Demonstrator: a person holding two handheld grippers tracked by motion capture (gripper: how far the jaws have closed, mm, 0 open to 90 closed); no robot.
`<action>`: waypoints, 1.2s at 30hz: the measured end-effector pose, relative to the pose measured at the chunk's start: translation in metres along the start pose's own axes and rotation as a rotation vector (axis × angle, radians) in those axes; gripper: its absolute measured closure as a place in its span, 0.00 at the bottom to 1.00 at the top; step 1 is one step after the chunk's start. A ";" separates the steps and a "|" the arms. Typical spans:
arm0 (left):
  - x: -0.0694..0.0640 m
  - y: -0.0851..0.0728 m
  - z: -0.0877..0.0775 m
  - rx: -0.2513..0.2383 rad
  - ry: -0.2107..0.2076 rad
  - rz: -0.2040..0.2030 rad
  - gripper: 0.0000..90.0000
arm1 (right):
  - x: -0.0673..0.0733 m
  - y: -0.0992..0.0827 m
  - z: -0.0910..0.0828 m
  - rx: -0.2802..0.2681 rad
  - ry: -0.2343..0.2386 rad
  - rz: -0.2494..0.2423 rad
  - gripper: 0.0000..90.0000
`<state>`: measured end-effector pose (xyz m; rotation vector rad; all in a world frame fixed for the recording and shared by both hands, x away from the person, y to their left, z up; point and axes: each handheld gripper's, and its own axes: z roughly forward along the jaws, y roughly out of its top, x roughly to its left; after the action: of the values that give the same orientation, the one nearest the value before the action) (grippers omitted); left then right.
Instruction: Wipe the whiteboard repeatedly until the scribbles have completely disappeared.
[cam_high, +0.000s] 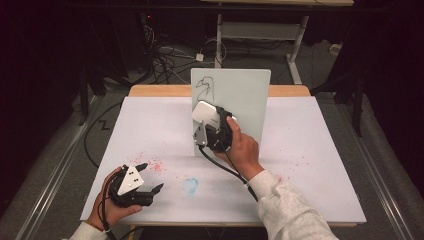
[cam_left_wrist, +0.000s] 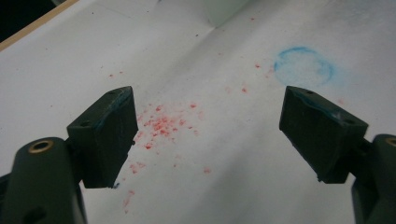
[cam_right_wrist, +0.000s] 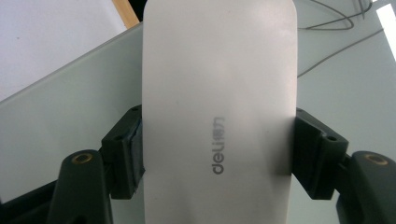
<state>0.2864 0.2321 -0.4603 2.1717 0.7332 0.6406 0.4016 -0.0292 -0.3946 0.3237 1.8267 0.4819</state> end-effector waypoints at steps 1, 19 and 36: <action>0.000 0.000 0.000 0.001 0.000 0.000 0.21 | -0.003 0.002 0.000 -0.002 0.004 0.009 0.34; 0.000 -0.001 -0.001 -0.007 0.003 0.010 0.21 | -0.027 0.017 0.004 -0.018 -0.032 0.090 0.34; -0.001 -0.001 -0.001 0.001 -0.010 0.008 0.21 | -0.074 0.036 0.008 -0.017 -0.058 0.166 0.34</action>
<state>0.2851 0.2325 -0.4605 2.1778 0.7203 0.6331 0.4305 -0.0297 -0.3172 0.4758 1.7465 0.5966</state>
